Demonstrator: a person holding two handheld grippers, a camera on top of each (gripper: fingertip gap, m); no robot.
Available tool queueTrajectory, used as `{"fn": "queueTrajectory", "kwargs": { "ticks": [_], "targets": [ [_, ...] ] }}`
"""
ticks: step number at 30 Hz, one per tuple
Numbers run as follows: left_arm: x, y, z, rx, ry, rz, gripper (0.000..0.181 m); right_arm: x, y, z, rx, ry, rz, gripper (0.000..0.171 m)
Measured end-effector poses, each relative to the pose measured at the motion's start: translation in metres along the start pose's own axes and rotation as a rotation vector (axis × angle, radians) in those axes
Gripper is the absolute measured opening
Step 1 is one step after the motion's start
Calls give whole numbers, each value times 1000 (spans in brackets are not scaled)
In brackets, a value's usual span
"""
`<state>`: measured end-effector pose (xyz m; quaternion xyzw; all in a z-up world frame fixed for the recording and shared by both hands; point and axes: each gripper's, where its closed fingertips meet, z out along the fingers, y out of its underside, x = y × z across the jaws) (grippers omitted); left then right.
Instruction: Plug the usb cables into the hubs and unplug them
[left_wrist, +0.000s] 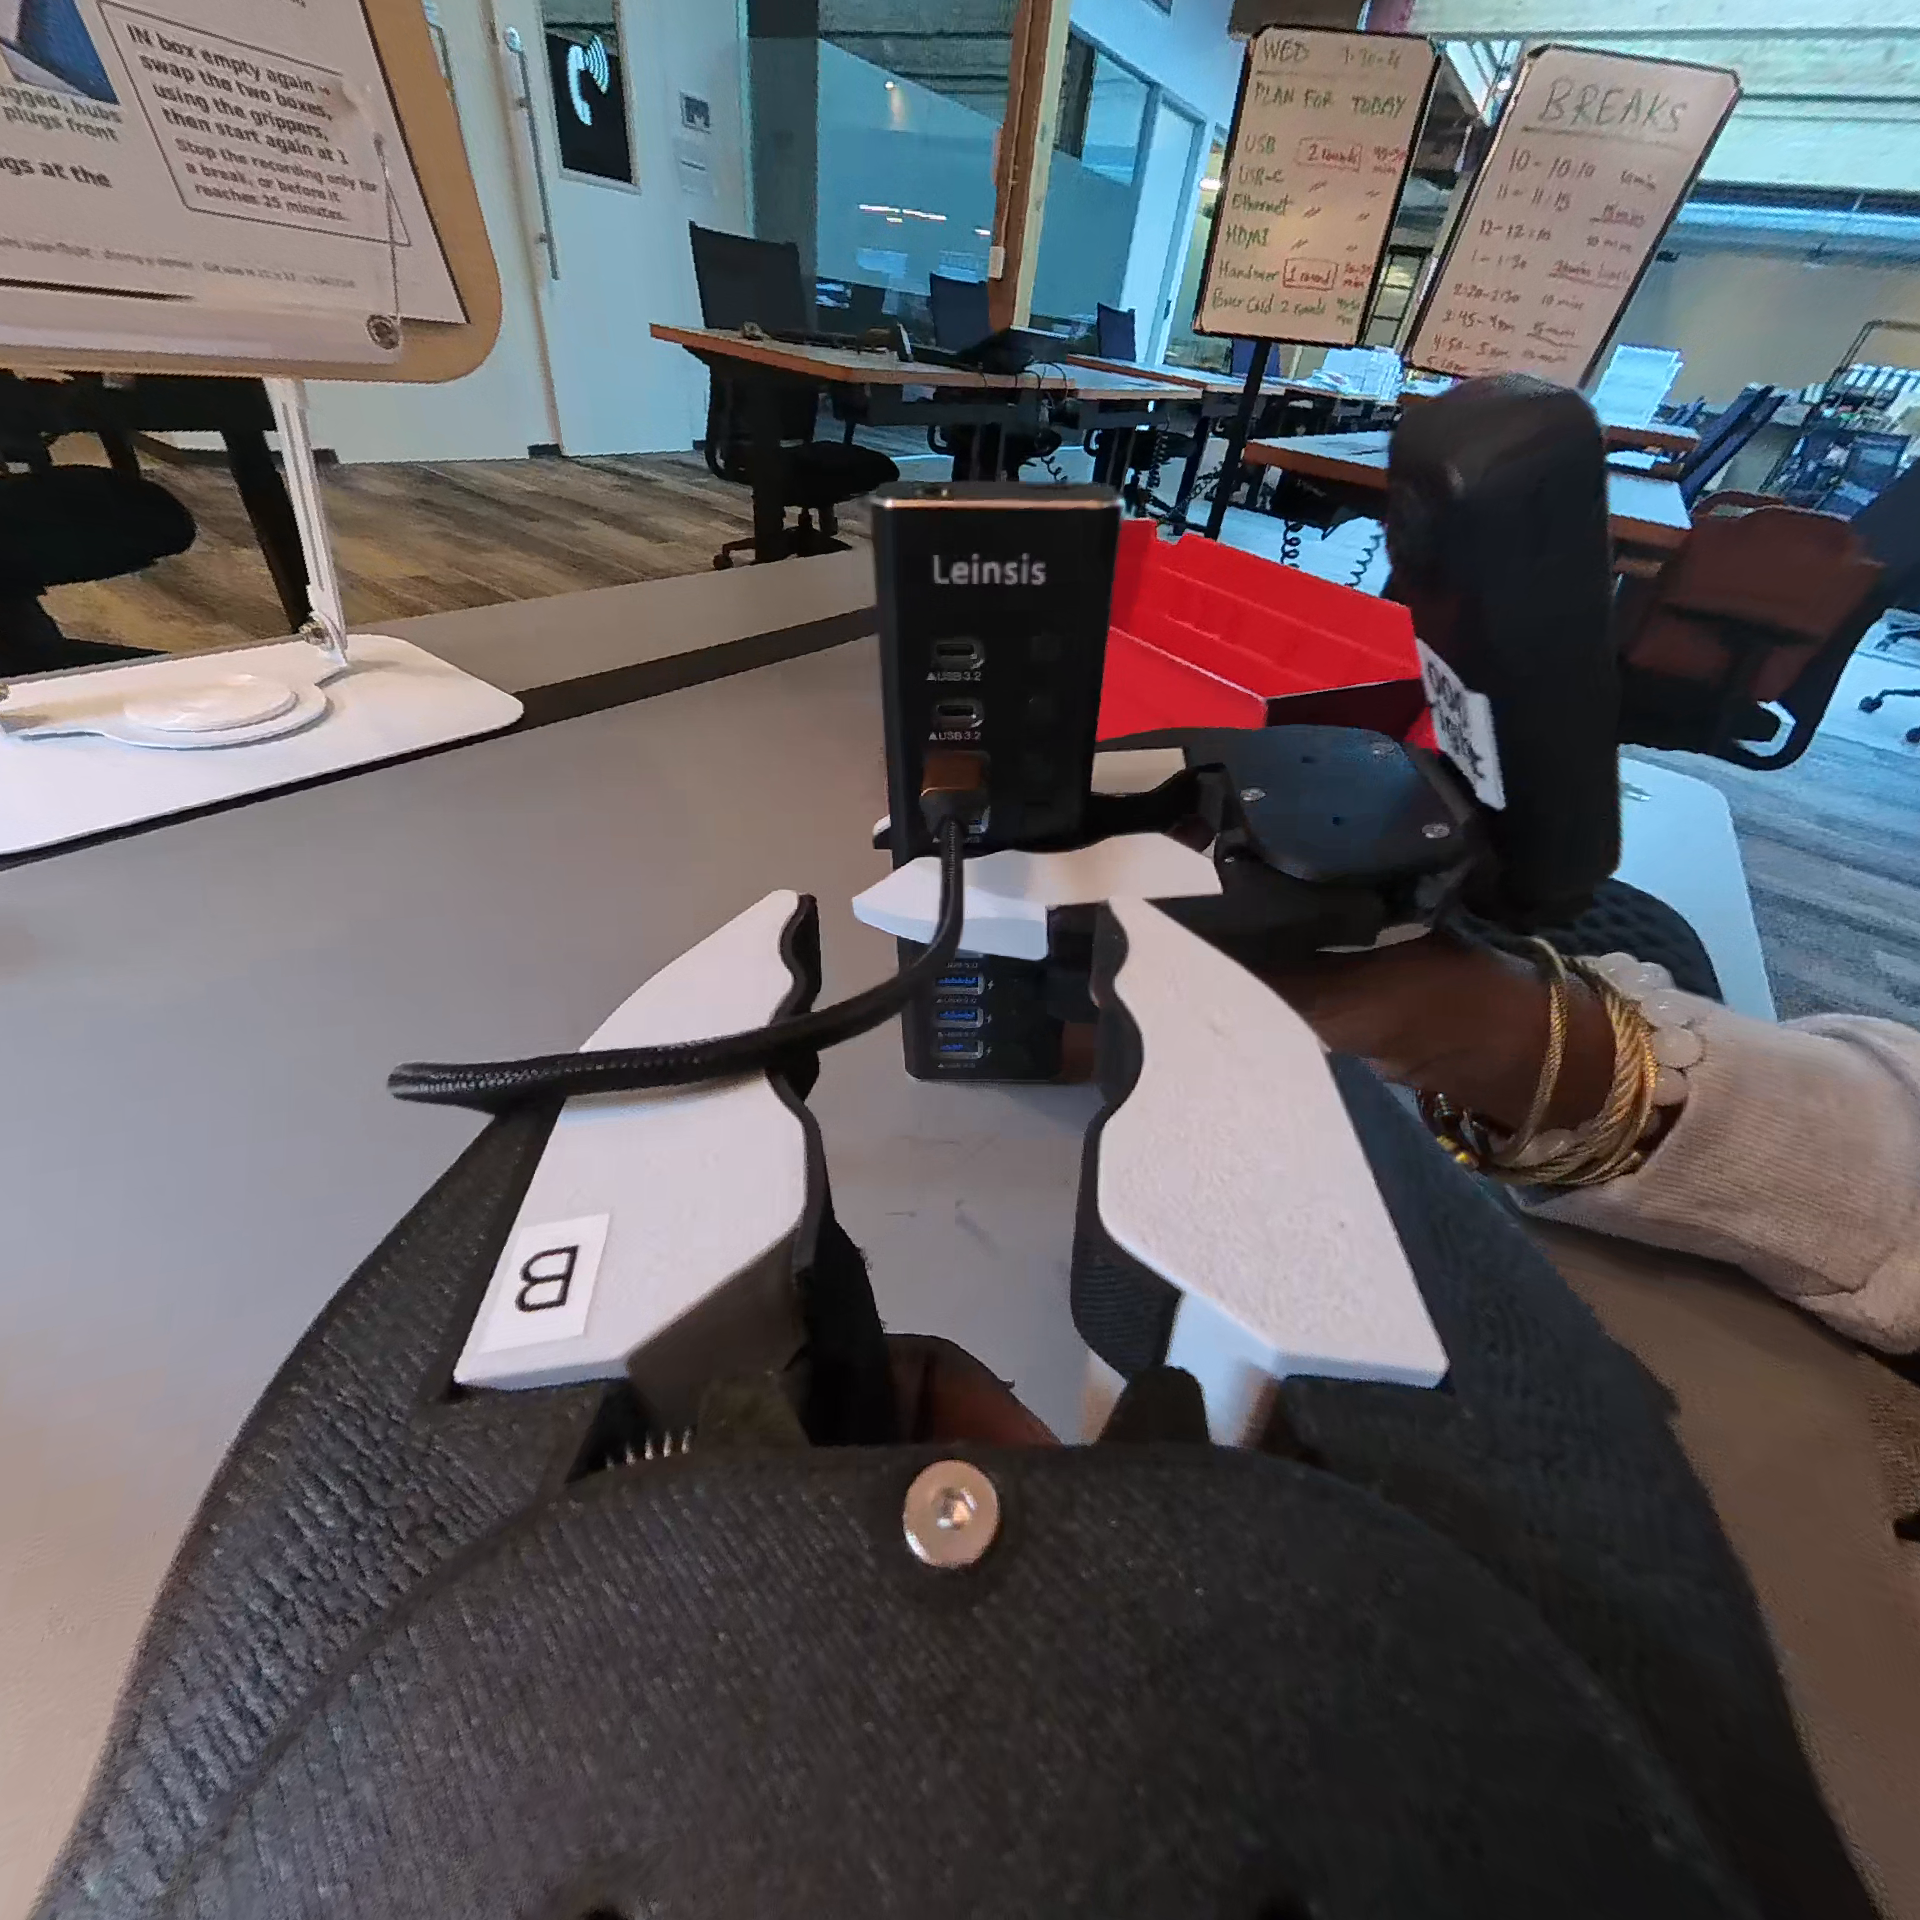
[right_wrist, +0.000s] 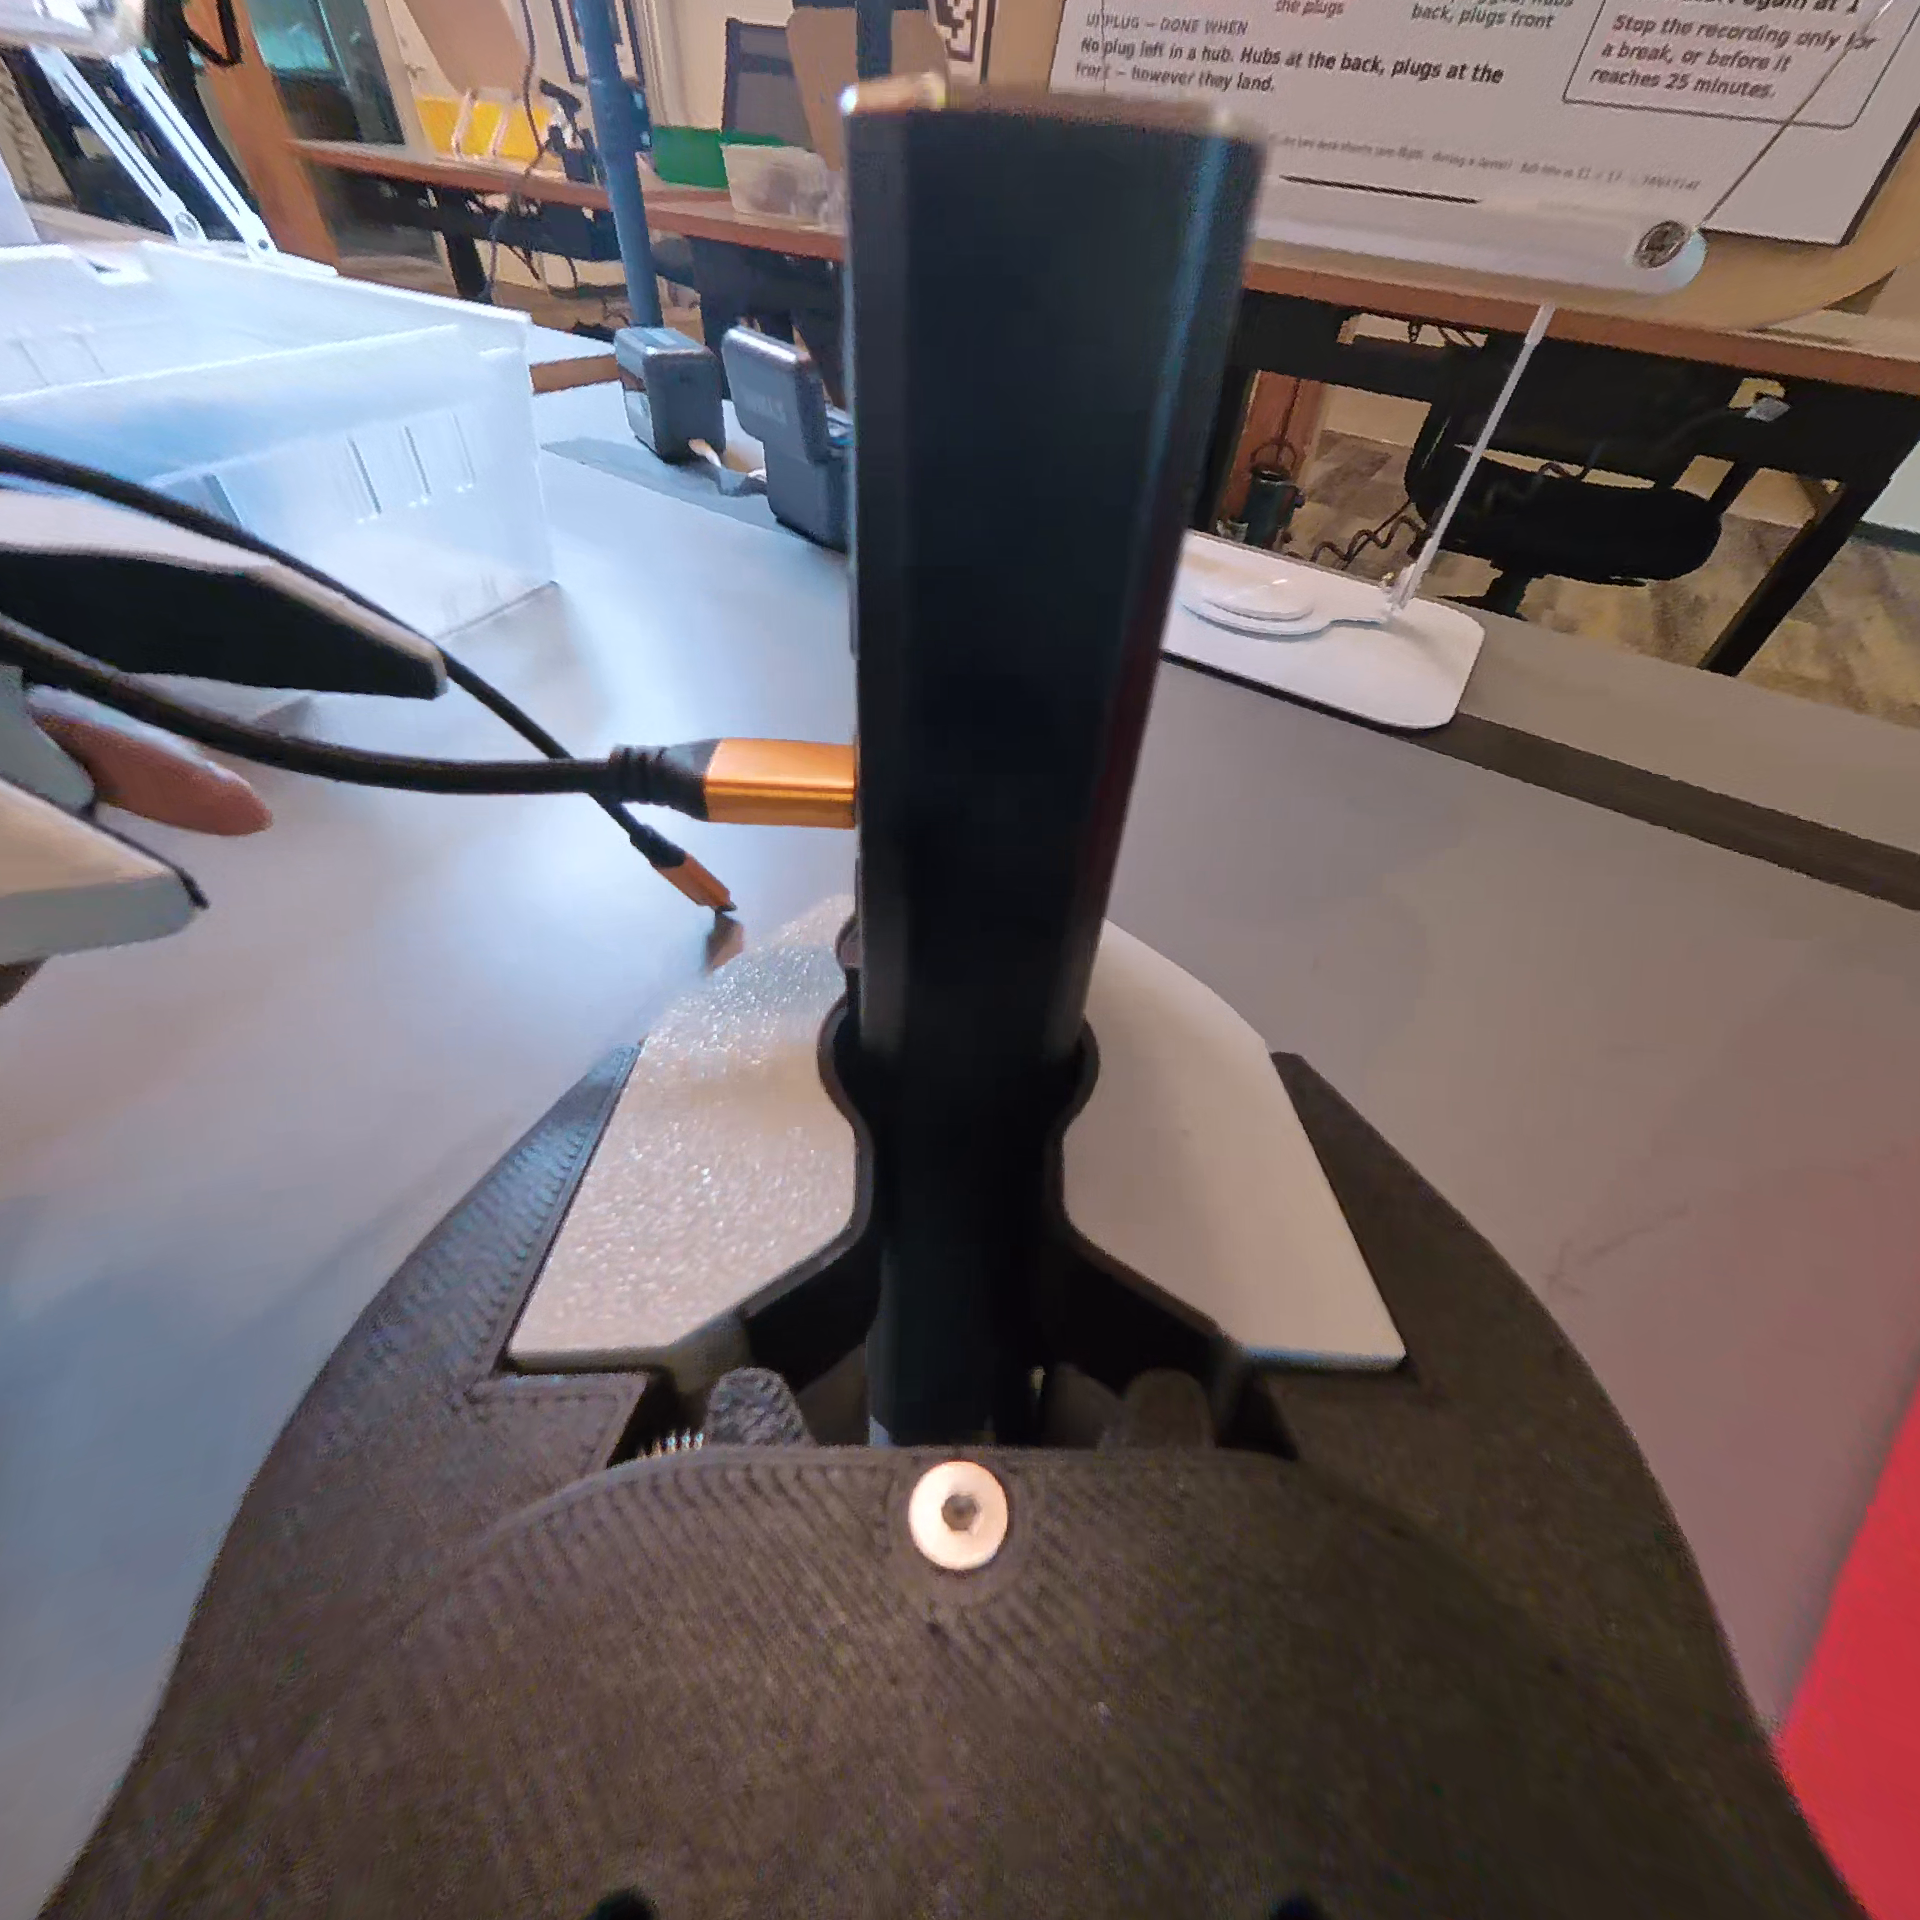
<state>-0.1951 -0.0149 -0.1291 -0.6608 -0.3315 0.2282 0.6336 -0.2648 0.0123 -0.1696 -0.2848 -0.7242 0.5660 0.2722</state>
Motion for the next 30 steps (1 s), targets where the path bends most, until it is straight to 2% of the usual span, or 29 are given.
{"fn": "queueTrajectory", "kwargs": {
  "ticks": [8, 17, 22, 25, 30],
  "targets": [
    [5, 4, 1, -18, 19, 14, 50, 2, 8, -8, -49, 24, -24, 33],
    [6, 4, 0, -20, 26, 25, 50, -12, -17, -17, 96, -71, -20, 99],
    [16, 0, -3, -13, 106, -28, 57, -14, -36, -36, 151, -170, -15, 124],
    [23, 0, -5, -26, 171, -53, 60, -13, -51, -50, 232, -188, -54, 132],
    [46, 20, -27, -247, 375, -111, 71, -3, -86, -82, 468, -196, -29, 134]
  ]
}}
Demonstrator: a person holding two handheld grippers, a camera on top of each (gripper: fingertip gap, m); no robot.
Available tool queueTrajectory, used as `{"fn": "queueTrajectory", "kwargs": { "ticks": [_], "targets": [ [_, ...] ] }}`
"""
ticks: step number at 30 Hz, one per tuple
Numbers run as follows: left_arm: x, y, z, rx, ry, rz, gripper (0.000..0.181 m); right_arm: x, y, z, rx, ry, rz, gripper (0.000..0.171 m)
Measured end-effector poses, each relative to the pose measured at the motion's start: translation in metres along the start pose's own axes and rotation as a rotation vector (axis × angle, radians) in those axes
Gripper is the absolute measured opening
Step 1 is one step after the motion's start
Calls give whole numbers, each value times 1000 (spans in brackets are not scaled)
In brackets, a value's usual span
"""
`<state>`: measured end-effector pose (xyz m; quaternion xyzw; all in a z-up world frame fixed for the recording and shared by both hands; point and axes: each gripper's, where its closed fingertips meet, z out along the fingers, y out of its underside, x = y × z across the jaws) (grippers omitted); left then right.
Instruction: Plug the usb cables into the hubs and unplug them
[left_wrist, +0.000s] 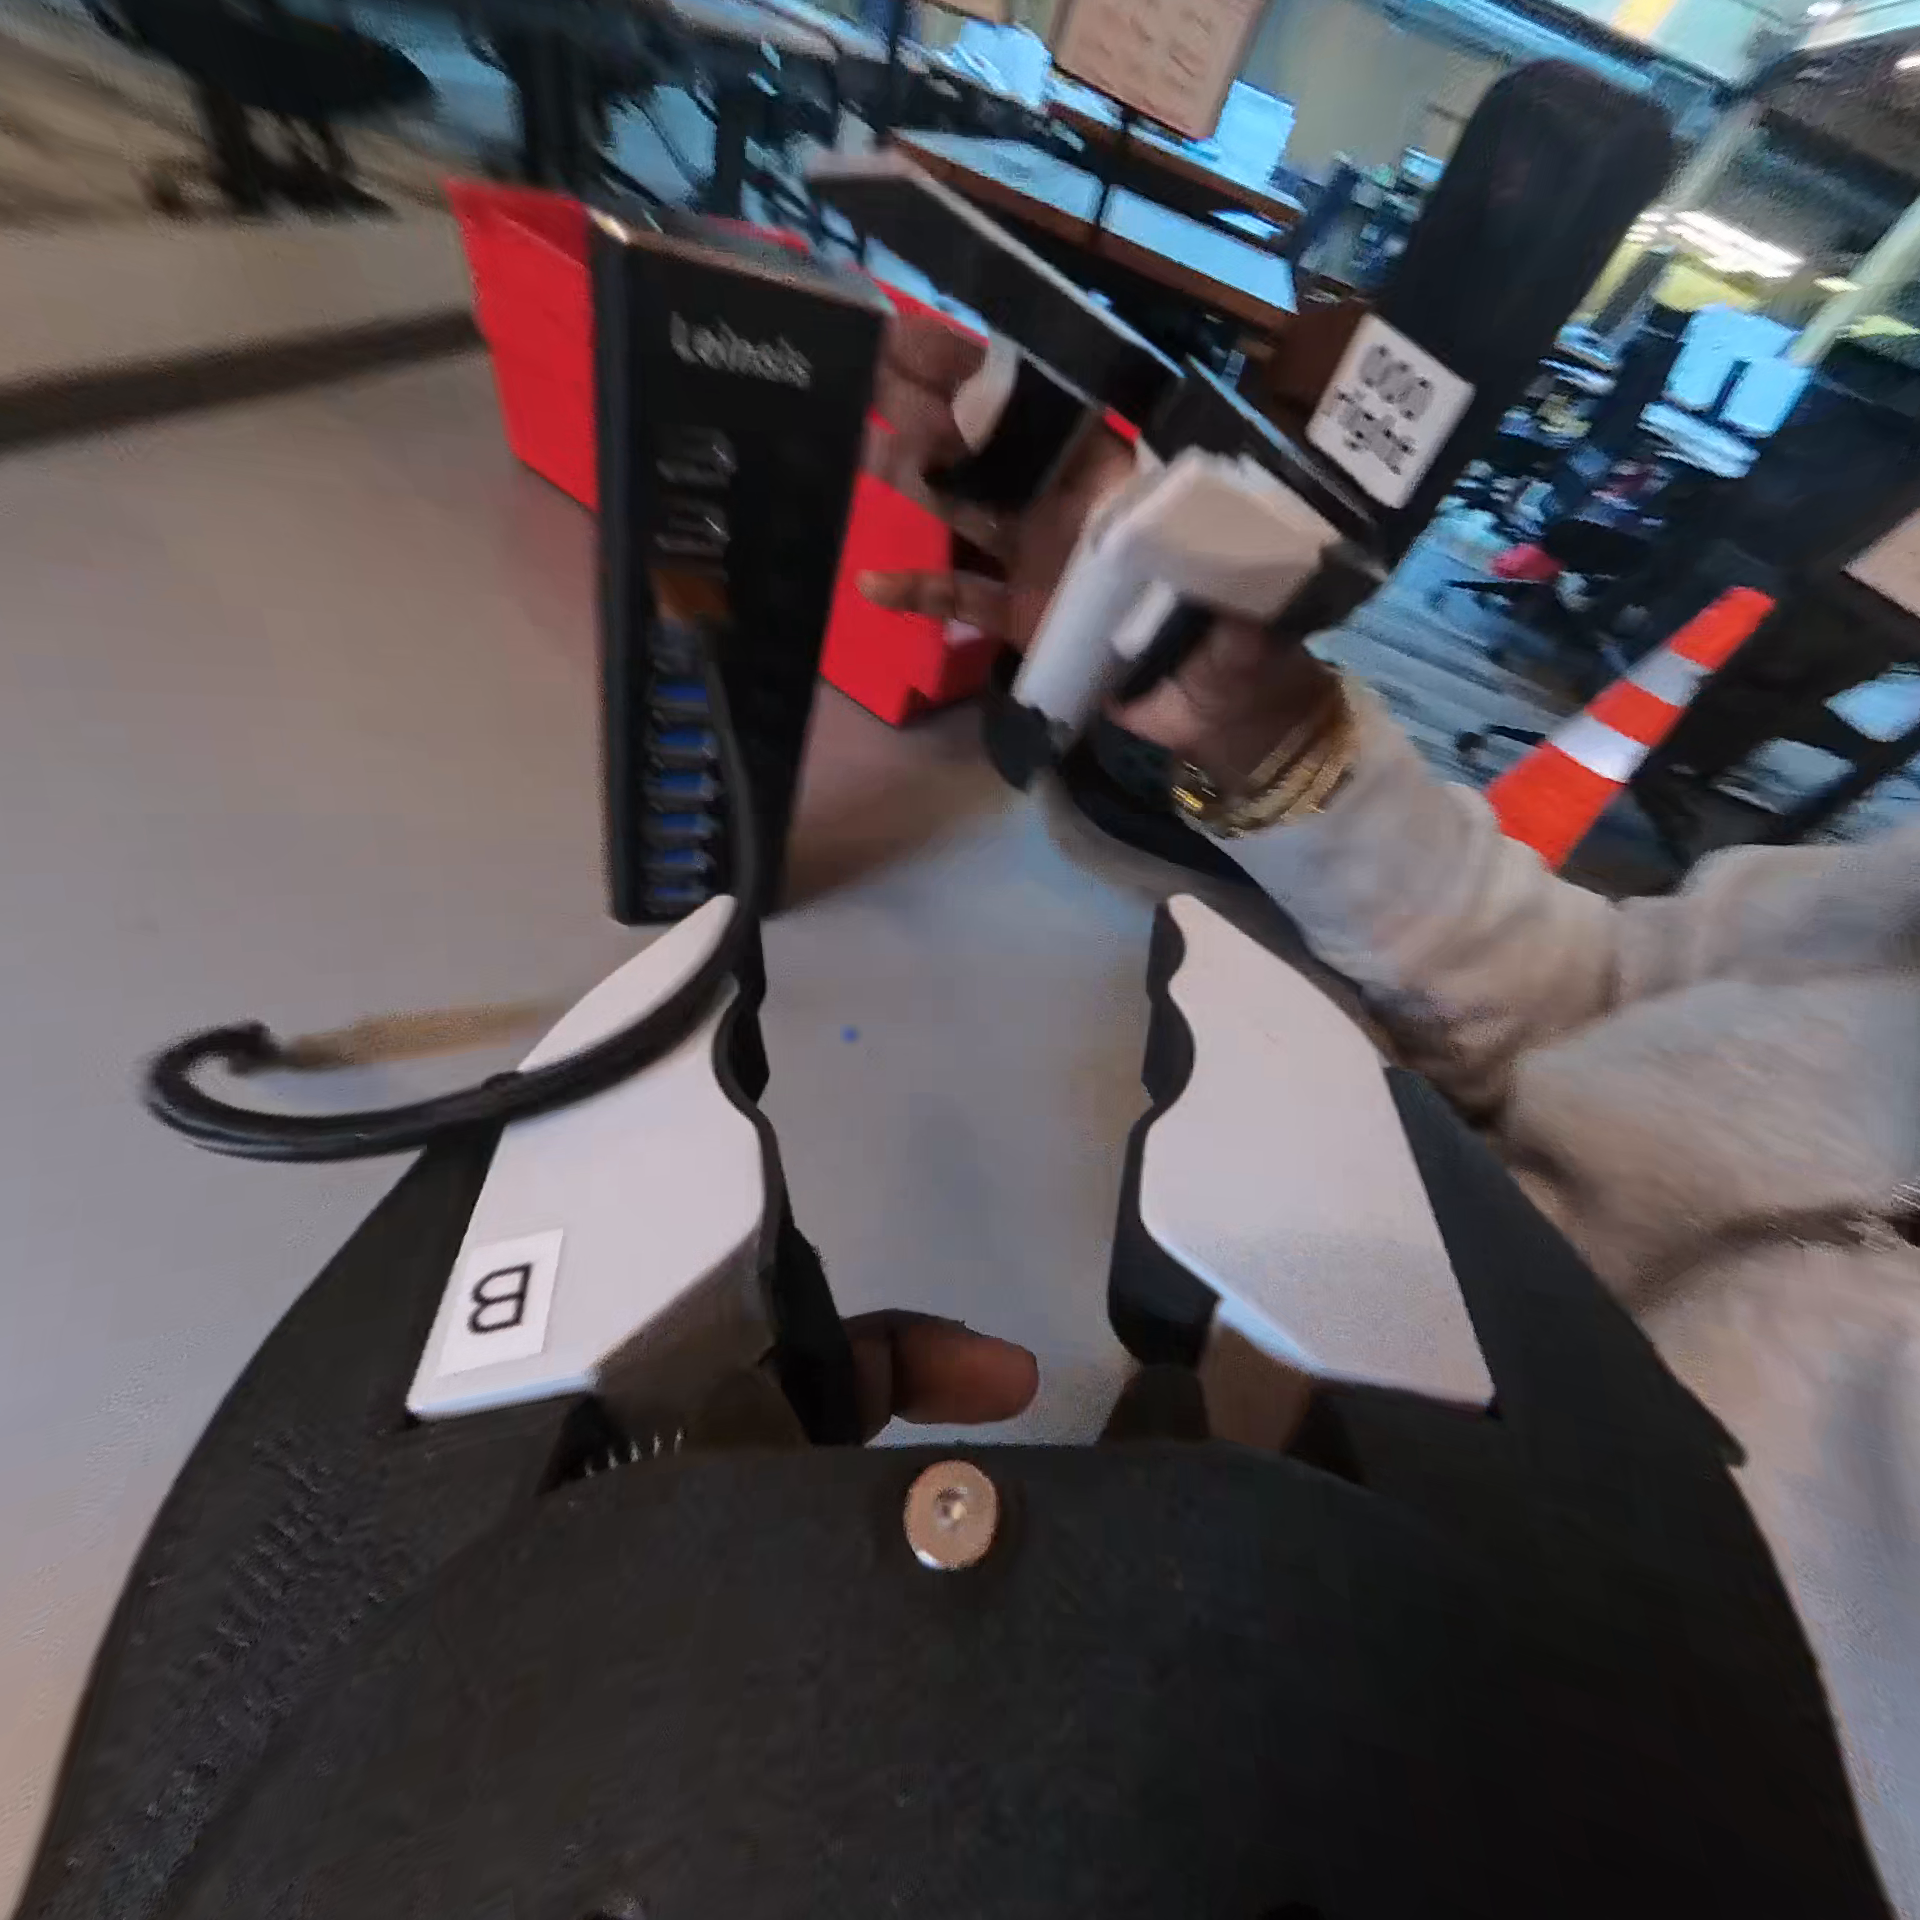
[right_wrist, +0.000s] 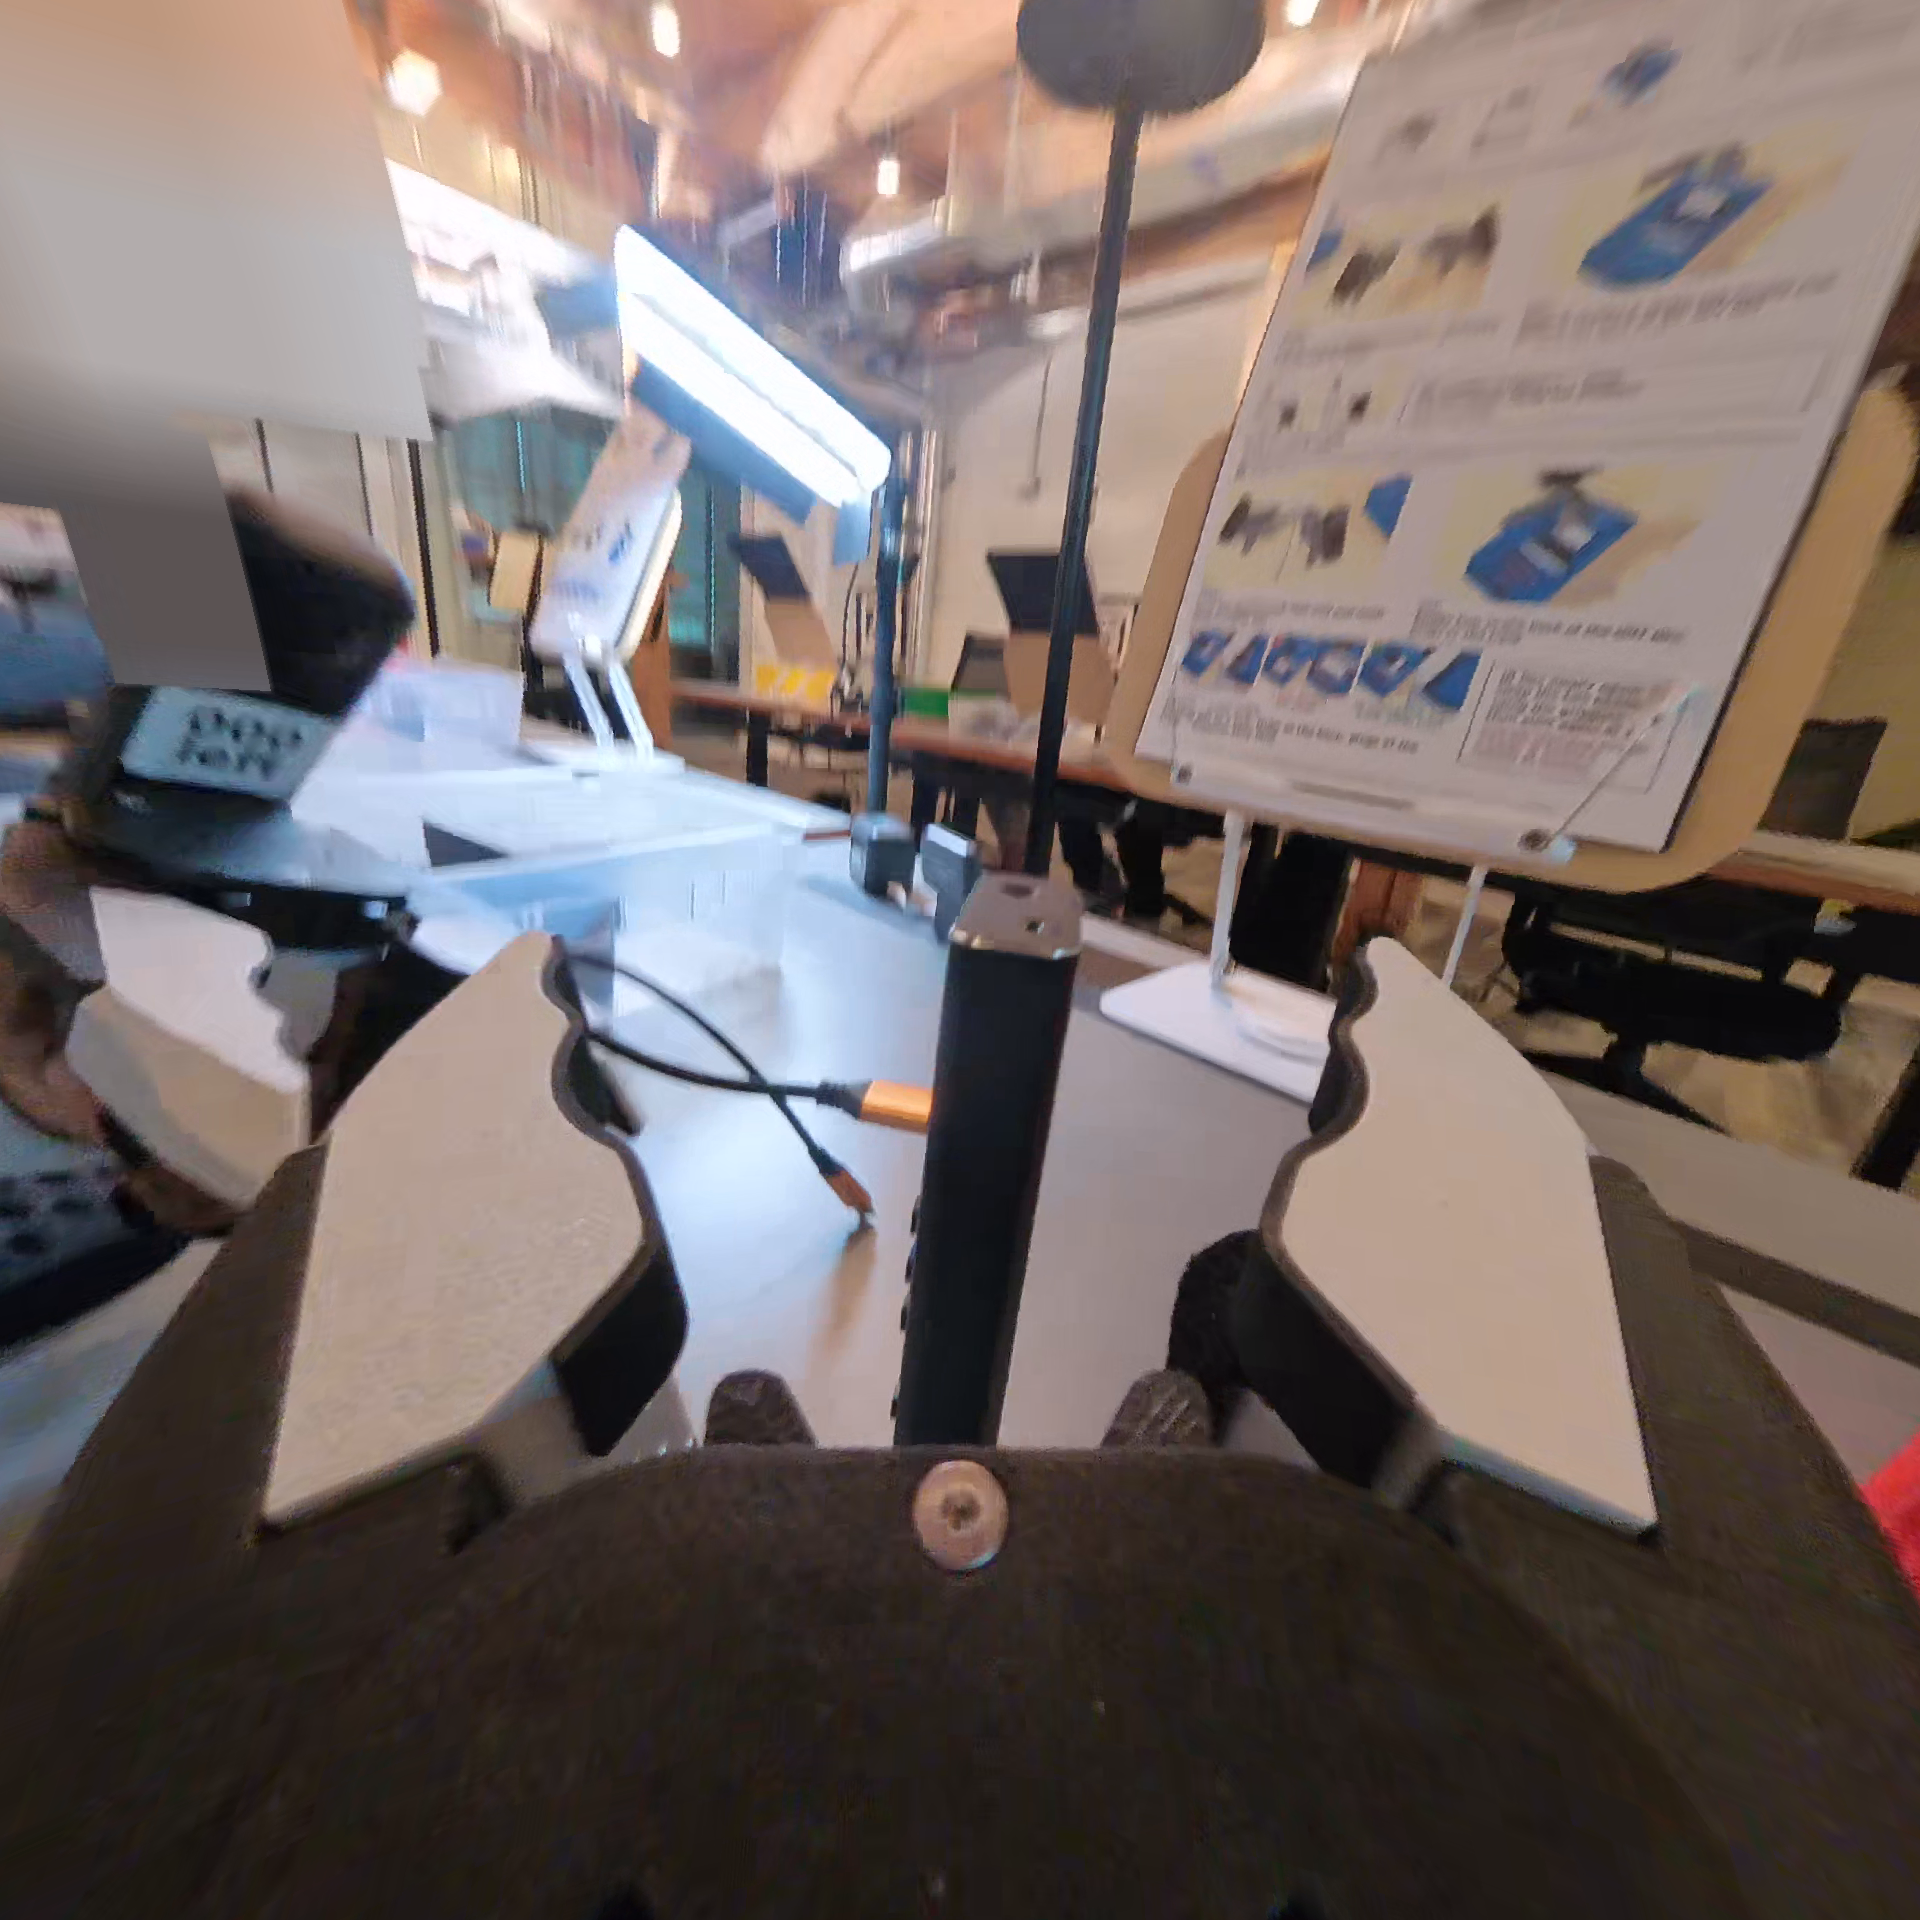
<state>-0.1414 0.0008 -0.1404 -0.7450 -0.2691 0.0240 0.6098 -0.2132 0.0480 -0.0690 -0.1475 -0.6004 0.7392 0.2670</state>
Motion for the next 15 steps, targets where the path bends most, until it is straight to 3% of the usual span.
{"fn": "queueTrajectory", "kwargs": {
  "ticks": [5, 9, 12, 15],
  "targets": [
    [32, 12, -27, -66, 144, -39, 68, 13, -67, -35, 427, -4, 171, 125],
    [58, 1, -67, 20, 200, 165, 67, 20, -96, -64, 653, 26, 205, 118],
    [44, -29, -110, 104, 0, 341, 66, 24, -98, -70, 678, 88, 162, 114],
    [-17, -57, -177, 123, -506, 298, 63, 26, -99, -71, 686, 114, 144, 111]
  ]
}}
